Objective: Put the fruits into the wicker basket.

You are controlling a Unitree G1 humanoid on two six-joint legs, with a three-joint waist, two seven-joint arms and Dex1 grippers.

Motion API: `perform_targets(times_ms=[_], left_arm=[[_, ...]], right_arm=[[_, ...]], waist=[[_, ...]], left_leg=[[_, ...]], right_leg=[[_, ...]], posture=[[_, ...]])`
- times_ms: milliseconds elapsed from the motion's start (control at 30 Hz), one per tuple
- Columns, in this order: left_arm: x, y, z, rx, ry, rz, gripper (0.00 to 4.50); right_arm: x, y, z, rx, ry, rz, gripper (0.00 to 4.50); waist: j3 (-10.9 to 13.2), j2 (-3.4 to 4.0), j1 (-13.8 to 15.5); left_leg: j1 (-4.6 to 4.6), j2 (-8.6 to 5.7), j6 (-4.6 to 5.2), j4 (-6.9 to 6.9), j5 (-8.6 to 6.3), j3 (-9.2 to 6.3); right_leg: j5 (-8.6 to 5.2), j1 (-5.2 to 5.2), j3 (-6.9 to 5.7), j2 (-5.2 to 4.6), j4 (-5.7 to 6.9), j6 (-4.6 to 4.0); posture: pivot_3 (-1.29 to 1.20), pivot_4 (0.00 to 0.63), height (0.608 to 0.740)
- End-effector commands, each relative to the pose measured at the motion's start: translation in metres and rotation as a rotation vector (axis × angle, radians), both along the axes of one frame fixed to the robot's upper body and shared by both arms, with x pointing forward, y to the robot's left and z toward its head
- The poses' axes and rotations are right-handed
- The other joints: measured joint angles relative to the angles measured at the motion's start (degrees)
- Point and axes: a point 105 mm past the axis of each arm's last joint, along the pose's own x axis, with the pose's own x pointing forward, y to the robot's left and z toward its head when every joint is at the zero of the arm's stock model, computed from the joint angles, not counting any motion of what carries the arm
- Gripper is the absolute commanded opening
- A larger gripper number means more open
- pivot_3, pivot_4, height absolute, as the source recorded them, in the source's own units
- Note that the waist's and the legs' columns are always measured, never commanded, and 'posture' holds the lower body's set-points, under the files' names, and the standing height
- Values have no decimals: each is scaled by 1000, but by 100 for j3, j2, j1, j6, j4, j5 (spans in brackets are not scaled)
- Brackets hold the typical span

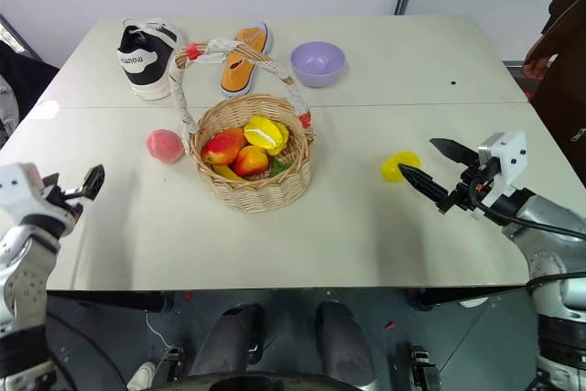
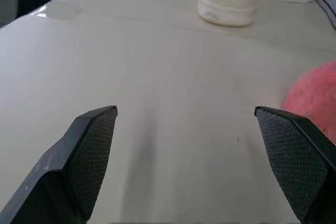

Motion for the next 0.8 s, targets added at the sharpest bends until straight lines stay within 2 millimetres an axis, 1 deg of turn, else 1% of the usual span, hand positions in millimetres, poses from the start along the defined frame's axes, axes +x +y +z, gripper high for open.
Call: perform_targets(times_ms=[33,133,200,267,333,500,700,800], left_arm=[[16,-24,22,12,4,-50,4500],[29,-40,34,58,9,-91,4500],[36,-51,39,128,18,-151,4500],[40,-57,39,186,35,-186,4500],[46,-60,36,206,55,-214,4500],[57,-66,30,260,106,-262,4500],[71,-74,21,290,167,-295,4500],[77,-80,13,284,205,-319,4500]], right_arm=[[-18,37,27,-17,-28,193,4465],[-30,61,37,-25,-25,298,4465],[-38,77,38,-45,-26,359,4465],[-42,85,37,-54,-28,388,4465],[-44,95,38,-36,-40,417,4465],[-50,104,33,-28,-35,452,4465],[-53,112,31,-16,-40,481,4465],[-54,115,31,-14,-46,487,4465]], waist=[[1,-2,2],[1,-7,-7],[1,-9,-21],[2,-10,-22],[2,-11,-6],[2,-12,5],[3,-14,8],[3,-14,-1]], left_leg=[[-1,0,0,0,0,-1],[-1,-1,0,2,0,-4],[0,-1,0,1,0,-3],[0,0,0,-2,0,-4],[0,0,0,-4,0,-4],[-4,-2,0,2,0,-3],[-5,-2,0,2,0,-4],[-5,-2,1,2,0,-3]], right_leg=[[1,0,0,0,-1,2],[5,0,0,3,1,8],[5,0,0,4,0,9],[5,-3,0,6,0,9],[5,-5,0,5,0,8],[-4,-4,0,2,-2,-9],[4,-4,0,2,-2,6],[5,-5,-1,2,-2,7]], posture=[[0,150,740],[0,150,740],[0,150,740],[0,150,740],[0,150,740],[0,150,740],[0,150,740],[0,150,740]])
